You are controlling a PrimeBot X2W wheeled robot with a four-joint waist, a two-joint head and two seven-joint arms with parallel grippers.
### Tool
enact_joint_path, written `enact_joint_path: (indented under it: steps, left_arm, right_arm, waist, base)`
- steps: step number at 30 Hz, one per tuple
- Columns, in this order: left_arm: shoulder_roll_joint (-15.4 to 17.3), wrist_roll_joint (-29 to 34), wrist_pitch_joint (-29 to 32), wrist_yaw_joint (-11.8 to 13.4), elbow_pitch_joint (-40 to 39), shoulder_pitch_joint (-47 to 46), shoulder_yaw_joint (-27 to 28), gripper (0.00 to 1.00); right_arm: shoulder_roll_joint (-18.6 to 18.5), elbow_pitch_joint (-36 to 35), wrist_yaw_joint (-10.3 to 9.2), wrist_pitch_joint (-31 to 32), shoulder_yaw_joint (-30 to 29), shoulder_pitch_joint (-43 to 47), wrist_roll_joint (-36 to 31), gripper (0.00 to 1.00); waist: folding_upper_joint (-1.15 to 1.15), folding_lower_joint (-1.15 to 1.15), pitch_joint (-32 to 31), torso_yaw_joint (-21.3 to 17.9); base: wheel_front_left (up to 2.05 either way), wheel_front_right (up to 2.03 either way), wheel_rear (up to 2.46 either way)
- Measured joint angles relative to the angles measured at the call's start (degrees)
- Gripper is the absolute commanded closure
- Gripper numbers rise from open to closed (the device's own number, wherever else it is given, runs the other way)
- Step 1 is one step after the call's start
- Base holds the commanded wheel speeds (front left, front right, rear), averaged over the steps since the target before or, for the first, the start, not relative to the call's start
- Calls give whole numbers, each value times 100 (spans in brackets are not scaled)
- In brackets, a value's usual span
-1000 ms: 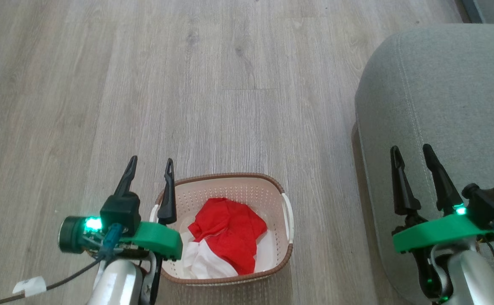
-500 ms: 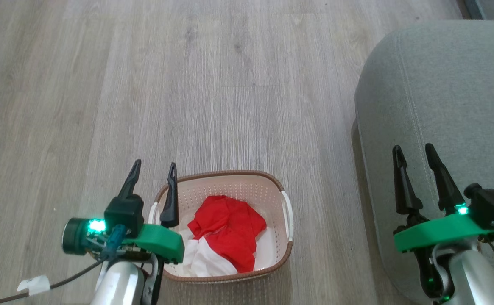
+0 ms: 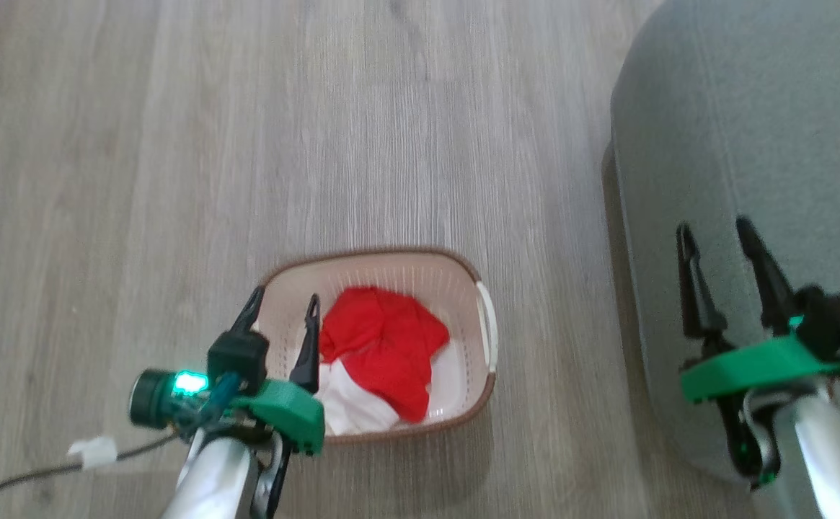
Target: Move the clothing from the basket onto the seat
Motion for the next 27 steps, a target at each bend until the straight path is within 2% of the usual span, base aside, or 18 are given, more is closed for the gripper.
enact_joint_path:
  steps: [8,16,20,27]
  left_arm:
    - [-24,71,0,-120,805,-896,-75,0]
    - [11,378,0,-449,1895,-2154,-71,0]
    - [180,569,0,-573,2582,-2703,-148,0]
    - [424,683,0,-599,3338,-3505,-261,0]
  right_arm:
    - [-30,-218,0,0,11,-601,-151,0]
    - [-10,-576,0,0,360,-1196,-389,0]
    - [35,-761,0,0,650,-1413,-586,0]
    - [191,-1054,0,-1,717,-1541,-546,0]
  waist:
    - [0,1,878,-61]
    - [0,3,2135,-229]
    - [0,2,2716,-374]
    - [-1,2,3568,-727]
  base:
    - [0,0,0]
    - [0,0,0]
    - [0,0,0]
    - [0,0,0]
